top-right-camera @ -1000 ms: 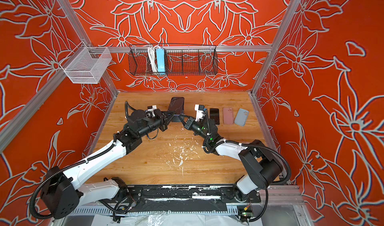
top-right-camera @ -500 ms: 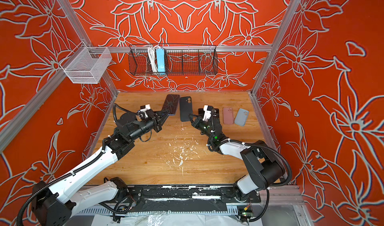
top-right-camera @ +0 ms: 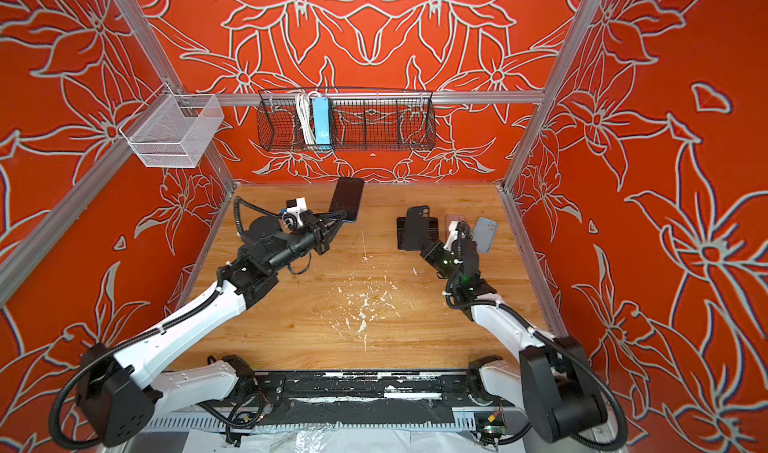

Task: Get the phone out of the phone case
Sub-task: 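Lower the black case onto the table with the right gripper and release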

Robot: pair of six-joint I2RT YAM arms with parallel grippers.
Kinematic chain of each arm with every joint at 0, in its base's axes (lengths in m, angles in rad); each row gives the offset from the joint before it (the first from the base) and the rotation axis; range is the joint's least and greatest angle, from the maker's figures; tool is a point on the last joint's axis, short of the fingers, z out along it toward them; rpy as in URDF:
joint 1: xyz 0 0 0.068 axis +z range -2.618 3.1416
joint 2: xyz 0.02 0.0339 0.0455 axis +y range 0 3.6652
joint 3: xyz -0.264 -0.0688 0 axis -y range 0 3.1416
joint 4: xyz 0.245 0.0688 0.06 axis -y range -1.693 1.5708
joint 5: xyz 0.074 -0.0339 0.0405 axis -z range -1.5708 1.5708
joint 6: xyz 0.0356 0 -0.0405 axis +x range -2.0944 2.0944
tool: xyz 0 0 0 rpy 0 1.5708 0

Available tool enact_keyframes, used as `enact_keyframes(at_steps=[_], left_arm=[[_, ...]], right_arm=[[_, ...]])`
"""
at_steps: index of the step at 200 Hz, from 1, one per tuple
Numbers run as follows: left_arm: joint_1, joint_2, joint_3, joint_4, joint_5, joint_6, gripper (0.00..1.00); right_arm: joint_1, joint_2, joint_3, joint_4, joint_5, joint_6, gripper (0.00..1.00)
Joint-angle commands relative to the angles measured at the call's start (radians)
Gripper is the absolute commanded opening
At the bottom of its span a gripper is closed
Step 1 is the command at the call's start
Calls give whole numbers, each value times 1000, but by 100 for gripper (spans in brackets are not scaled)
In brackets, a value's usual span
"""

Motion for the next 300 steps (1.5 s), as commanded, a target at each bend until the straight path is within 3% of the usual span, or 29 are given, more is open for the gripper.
enact_keyframes(at_steps=[1,47,80,133,186,207,237,265,300], left_arm=[[4,76,35,124,8,125,0],[12,246,105,170,-4,287,0],[17,360,138,218,2,323,0],[36,461,178,228,8,324,0],[65,527,199,276,45,294,0],[72,559,208,303,59,278,0],[72,581,244,242,53,334,0],[72,622,254,234,53,333,0],[64,676,244,254,30,331,0]], right_arm=[[-131,-104,12,-344,-161,-106,2],[-377,-157,26,-626,-355,-263,2],[-440,-124,29,-730,-367,-354,2],[-508,6,-4,-727,-369,-437,3],[-558,81,-3,-726,-302,-471,8],[-566,108,-5,-722,-270,-473,18],[-572,89,-2,-741,-178,-472,50],[-574,54,26,-786,-99,-485,61],[-574,-19,68,-836,-37,-496,67]])
